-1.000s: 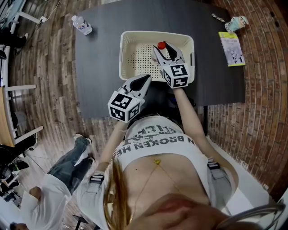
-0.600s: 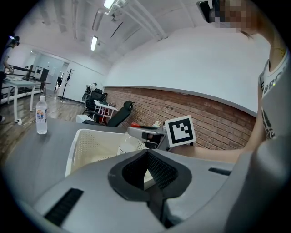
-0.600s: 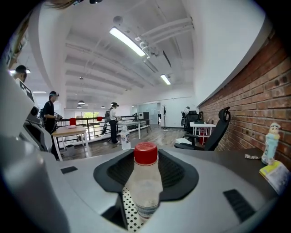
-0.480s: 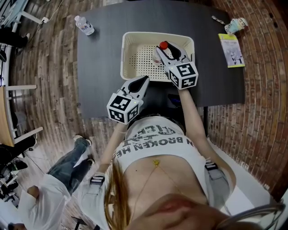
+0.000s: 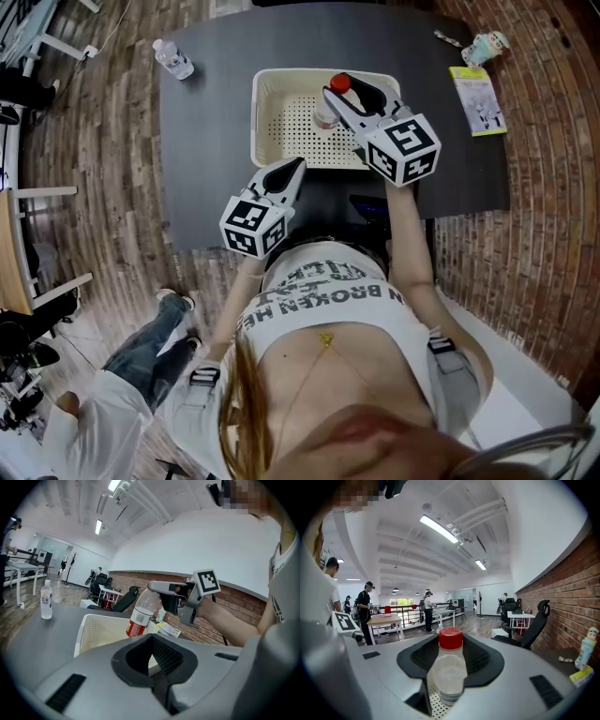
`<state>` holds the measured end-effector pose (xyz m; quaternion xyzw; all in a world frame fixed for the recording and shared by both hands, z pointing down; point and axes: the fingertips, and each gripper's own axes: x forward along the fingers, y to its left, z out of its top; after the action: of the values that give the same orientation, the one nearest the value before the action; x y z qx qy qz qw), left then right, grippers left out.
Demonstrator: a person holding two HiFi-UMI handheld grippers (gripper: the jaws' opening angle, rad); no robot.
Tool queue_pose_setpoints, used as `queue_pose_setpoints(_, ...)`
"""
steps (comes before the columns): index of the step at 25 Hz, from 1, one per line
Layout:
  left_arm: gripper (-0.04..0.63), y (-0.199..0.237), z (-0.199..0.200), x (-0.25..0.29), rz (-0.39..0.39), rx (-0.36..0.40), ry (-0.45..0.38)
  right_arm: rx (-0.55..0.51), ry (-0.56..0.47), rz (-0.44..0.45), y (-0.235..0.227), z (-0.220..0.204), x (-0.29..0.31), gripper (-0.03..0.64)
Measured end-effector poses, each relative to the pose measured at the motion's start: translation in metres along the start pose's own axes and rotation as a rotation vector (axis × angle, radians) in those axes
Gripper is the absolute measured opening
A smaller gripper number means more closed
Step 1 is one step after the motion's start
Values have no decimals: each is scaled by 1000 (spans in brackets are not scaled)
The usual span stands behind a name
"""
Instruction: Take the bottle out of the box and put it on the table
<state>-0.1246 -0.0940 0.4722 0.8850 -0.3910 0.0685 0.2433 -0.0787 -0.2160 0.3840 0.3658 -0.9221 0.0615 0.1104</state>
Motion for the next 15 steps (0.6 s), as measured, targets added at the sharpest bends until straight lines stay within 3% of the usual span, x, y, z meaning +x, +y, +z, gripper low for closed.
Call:
queue_pose_setpoints(6, 0, -3, -2, -4, 2, 1, -4, -1, -18, -9, 7, 27, -10, 155)
queue_pose_setpoints(15, 0, -7, 0, -6, -4, 7, -11, -18, -5, -21, 8, 33, -18, 155)
